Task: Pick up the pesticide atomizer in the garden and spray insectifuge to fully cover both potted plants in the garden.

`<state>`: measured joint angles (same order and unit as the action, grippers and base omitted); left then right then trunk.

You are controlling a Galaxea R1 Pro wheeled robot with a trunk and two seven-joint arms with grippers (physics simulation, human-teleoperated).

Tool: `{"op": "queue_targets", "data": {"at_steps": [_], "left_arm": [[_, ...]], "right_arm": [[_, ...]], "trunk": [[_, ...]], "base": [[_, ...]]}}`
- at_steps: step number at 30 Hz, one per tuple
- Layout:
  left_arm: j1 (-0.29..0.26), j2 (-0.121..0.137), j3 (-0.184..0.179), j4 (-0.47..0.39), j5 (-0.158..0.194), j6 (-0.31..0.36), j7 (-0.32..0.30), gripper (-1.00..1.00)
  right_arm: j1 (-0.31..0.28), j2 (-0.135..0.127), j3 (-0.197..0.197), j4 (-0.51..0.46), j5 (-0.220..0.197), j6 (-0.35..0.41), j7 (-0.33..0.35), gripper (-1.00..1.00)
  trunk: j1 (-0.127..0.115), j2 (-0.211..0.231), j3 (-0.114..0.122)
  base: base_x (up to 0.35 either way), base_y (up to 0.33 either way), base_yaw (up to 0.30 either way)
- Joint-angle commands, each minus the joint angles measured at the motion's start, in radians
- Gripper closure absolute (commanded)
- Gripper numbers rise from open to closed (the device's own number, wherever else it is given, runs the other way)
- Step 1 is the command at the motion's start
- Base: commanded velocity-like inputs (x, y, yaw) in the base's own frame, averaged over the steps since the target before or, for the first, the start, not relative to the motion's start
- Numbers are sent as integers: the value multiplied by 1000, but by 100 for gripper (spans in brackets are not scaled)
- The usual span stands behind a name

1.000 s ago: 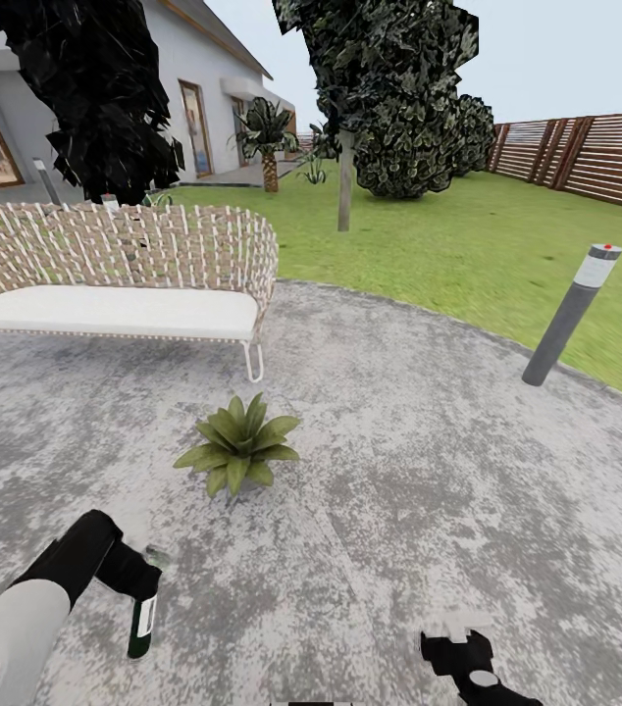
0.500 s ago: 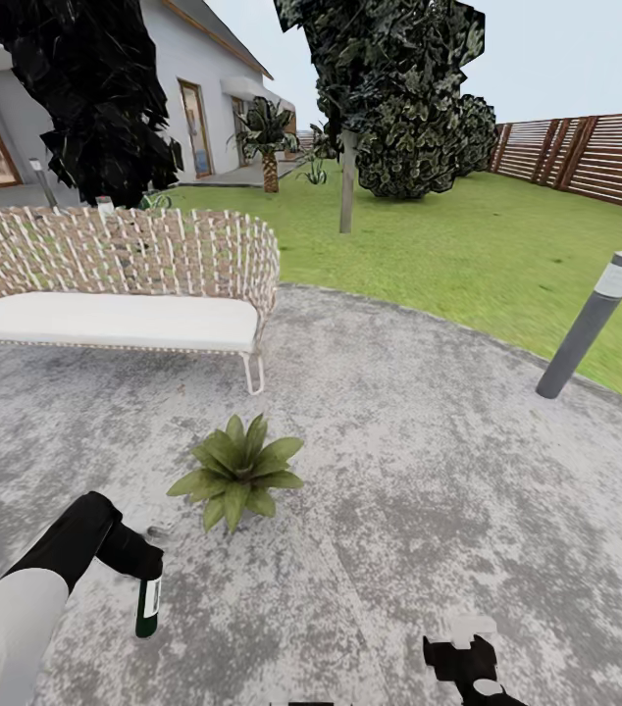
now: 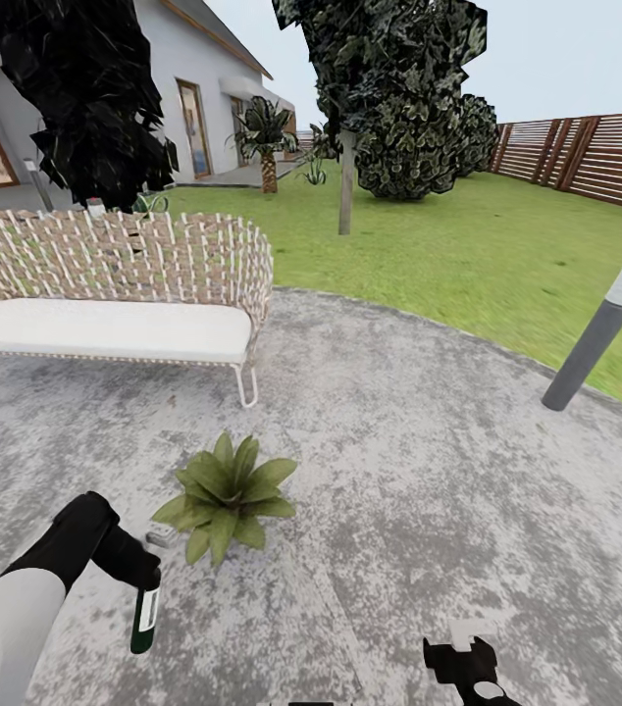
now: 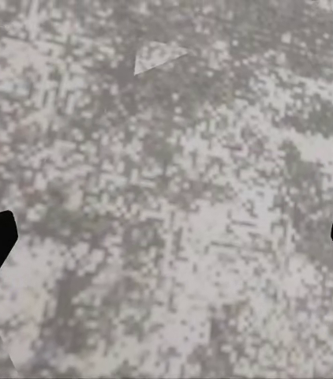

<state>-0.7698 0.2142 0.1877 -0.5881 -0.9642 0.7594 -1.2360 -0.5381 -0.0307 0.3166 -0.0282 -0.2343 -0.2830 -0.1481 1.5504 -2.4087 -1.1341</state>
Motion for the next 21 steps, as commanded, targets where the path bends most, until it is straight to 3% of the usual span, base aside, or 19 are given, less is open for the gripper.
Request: {"op": "queue_targets", "data": {"at_steps": [1,4,6,9,15,21], "left_arm": [[-1,-1,5,-5,-43,5,-47,100],[-10,-1,6,-53,-128,3,-131,100],[-10,-1,5,-64,-149,3,-168,100],[-11,-1,5,-85,-165,3,-206,100],[-5,-1,4,-93,-187,3,-210,100],[2,-1,3,-93,-205,2,-207,100]], "right_arm": [[0,0,9,0,-8,-2,-2,-100],[1,0,9,0,-8,-2,-2,-100],[1,0,9,0,-8,-2,-2,-100],[1,-1,9,1,-8,-2,-2,-100],[1,-2,9,1,-7,-2,-2,-100],[2,-2,9,1,-7,-2,-2,-100]], "trunk": [[0,0,-1],[0,0,-1],[0,0,-1],[0,0,-1],[0,0,-1],[0,0,-1]], "base": [[9,0,0],[3,0,0],[9,0,0],[191,110,0],[210,253,0],[34,295,0]]}}
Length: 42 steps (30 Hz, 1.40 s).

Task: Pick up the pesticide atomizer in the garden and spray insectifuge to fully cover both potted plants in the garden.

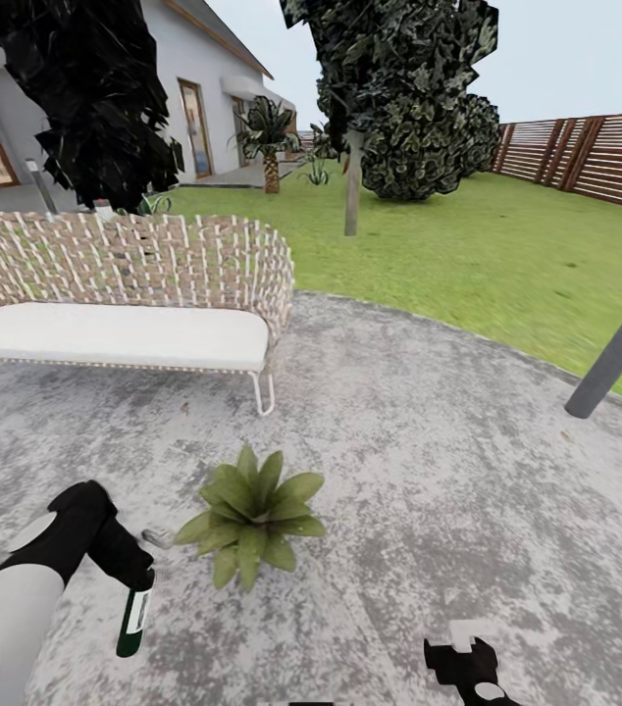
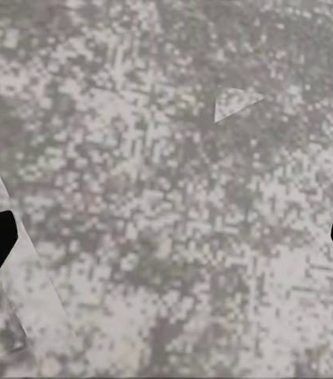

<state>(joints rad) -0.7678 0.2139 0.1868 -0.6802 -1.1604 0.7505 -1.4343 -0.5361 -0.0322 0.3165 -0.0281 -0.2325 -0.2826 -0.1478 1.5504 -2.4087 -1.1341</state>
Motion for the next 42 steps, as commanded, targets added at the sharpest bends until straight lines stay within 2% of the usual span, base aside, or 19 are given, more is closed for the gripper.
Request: {"op": "queue_targets", "data": {"at_steps": [1,7,22,25,28,35,37,39,42], "left_arm": [[0,-1,4,-1,-9,10,-9,100],[1,-1,3,-1,-10,9,-2,100],[4,-4,2,11,-9,5,0,100],[43,-4,2,13,-9,-2,5,100],[84,-6,3,9,-8,-63,13,100],[90,-11,16,-1,-6,-85,20,100],[88,-6,18,-2,-7,-85,36,100],[90,2,20,-1,-7,-90,80,100],[95,23,19,11,3,-95,117,100]], "right_arm": [[-1,0,9,0,-8,-3,-2,-100],[0,0,9,0,-8,-3,-3,-100],[3,0,9,0,-8,-3,-3,-100],[5,0,9,0,-8,-3,-3,-100],[5,0,9,0,-8,-3,-3,-100],[6,0,9,0,-8,-3,-3,-100],[6,0,9,0,-8,-3,-3,-100],[7,0,9,0,-8,-3,-3,-100],[7,0,9,0,-8,-3,-3,-100]], "trunk": [[0,0,-1],[0,0,-1],[0,0,-1],[0,0,-1],[0,0,-1],[0,0,-1],[0,0,-1],[0,0,-1],[0,0,-1]], "base": [[2,148,0],[16,26,0],[210,165,0],[12,12,0],[3,2,0],[0,0,0],[0,0,0],[0,0,0],[0,0,0]]}}
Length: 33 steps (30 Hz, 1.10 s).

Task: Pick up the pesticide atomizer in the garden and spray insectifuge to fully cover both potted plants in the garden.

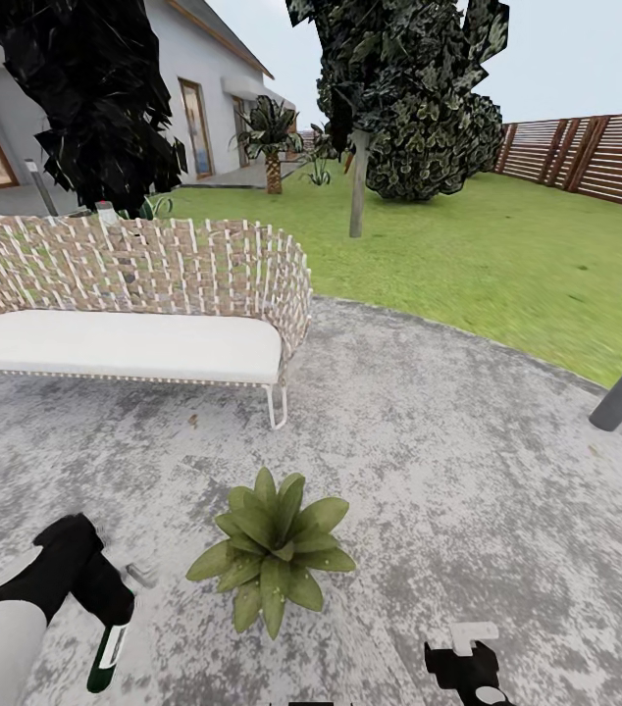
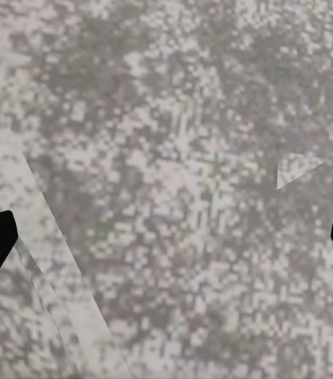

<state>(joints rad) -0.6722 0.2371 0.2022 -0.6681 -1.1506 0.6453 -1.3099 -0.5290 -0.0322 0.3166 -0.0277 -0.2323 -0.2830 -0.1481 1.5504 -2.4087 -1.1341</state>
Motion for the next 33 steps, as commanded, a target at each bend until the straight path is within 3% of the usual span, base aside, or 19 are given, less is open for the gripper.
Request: {"op": "queue_targets", "data": {"at_steps": [1,4,6,8,14,20,22,25,27,30,33], "left_arm": [[0,-2,4,1,-4,10,-5,100],[0,-22,3,1,4,12,-5,100],[-2,-54,6,-8,8,14,-6,100],[-4,-63,7,-10,9,14,-6,100],[-4,-57,15,-11,8,13,4,100],[-4,-55,23,-1,9,13,127,100],[-3,-59,23,2,9,13,139,100],[0,-67,23,3,15,12,145,100],[0,-69,24,3,44,12,145,100],[1,-71,22,4,124,11,147,100],[2,-71,22,5,141,11,147,100]], "right_arm": [[0,0,9,0,-8,-2,-2,-100],[0,0,9,0,-8,-2,-2,-100],[0,0,9,0,-8,-2,-2,-100],[0,0,9,0,-8,-2,-2,-100],[0,1,11,-8,-9,-2,-1,-100],[0,0,12,-7,-8,-18,-1,-100],[0,-1,12,-4,-8,-31,-1,-100],[0,-25,12,-3,-9,-36,-1,-100],[0,-32,12,-3,-11,-37,-1,-100],[0,-33,11,-2,-10,-36,-2,-100],[0,-33,10,-1,-11,-35,-2,-100]], "trunk": [[0,0,-1],[0,0,-1],[0,0,-1],[0,0,-1],[0,0,-1],[0,0,-1],[0,0,-1],[0,0,-1],[0,0,-1],[0,0,-1],[0,0,-1]], "base": [[0,0,0],[0,0,0],[0,0,0],[0,0,0],[0,0,0],[29,43,0],[144,232,0],[68,103,0],[13,19,0],[3,5,0],[0,0,0]]}}
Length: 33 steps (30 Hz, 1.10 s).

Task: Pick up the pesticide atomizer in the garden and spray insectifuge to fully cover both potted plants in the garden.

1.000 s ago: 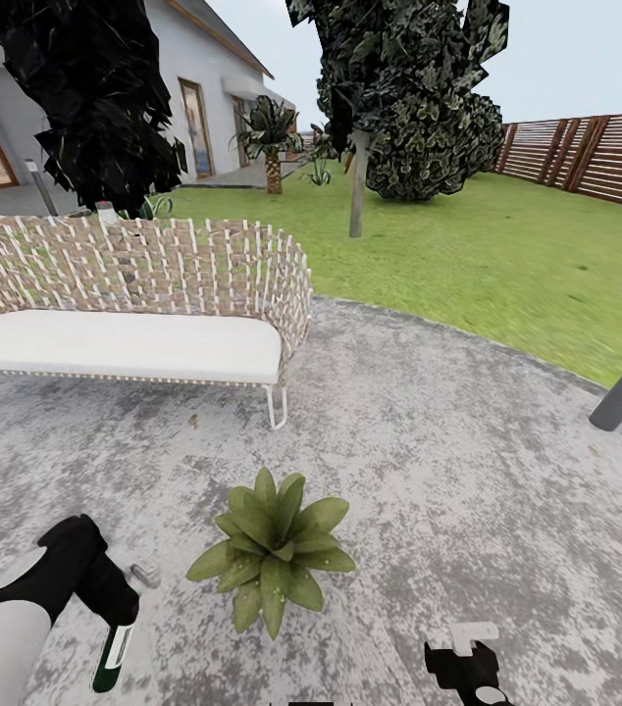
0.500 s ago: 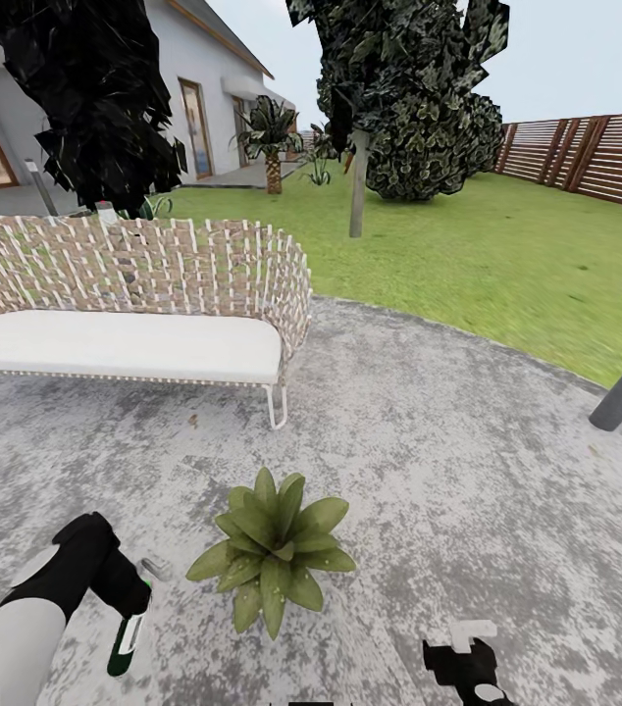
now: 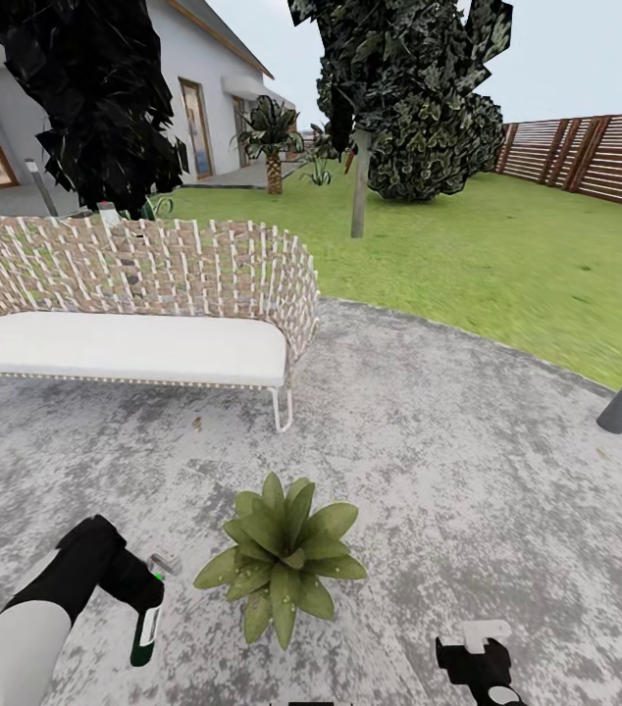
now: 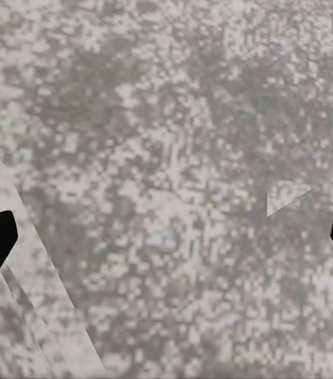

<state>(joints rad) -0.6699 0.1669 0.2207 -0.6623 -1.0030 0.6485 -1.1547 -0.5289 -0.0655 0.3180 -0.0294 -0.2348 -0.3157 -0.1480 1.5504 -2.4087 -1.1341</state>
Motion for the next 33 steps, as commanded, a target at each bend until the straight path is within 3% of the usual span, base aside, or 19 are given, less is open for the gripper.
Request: {"op": "queue_targets", "data": {"at_steps": [1,4,7,10,17,23,33], "left_arm": [[0,0,4,-1,-6,8,-7,100],[13,4,5,-1,-5,6,26,100],[59,3,1,0,-3,3,75,100],[69,1,1,0,-2,1,84,100],[67,14,-6,0,-10,12,61,100],[62,67,-10,-2,-21,15,-37,100],[72,59,-9,-1,-22,17,-48,100]], "right_arm": [[0,0,8,0,-9,-2,-2,-100],[0,-1,7,0,-9,-2,-2,-100],[3,-1,7,0,-10,-2,-2,-100],[5,0,7,0,-10,-2,-2,-100],[11,1,8,0,-9,-2,-2,-100],[12,1,9,0,-9,-2,-2,-100],[13,1,7,0,-10,-3,-2,-100]], "trunk": [[0,0,-1],[0,0,-1],[0,0,-1],[0,0,-1],[0,0,-1],[0,0,-1],[0,0,-1]], "base": [[0,0,0],[0,0,-30],[0,0,-149],[0,0,-143],[0,0,-13],[0,0,0],[0,-12,135]]}}
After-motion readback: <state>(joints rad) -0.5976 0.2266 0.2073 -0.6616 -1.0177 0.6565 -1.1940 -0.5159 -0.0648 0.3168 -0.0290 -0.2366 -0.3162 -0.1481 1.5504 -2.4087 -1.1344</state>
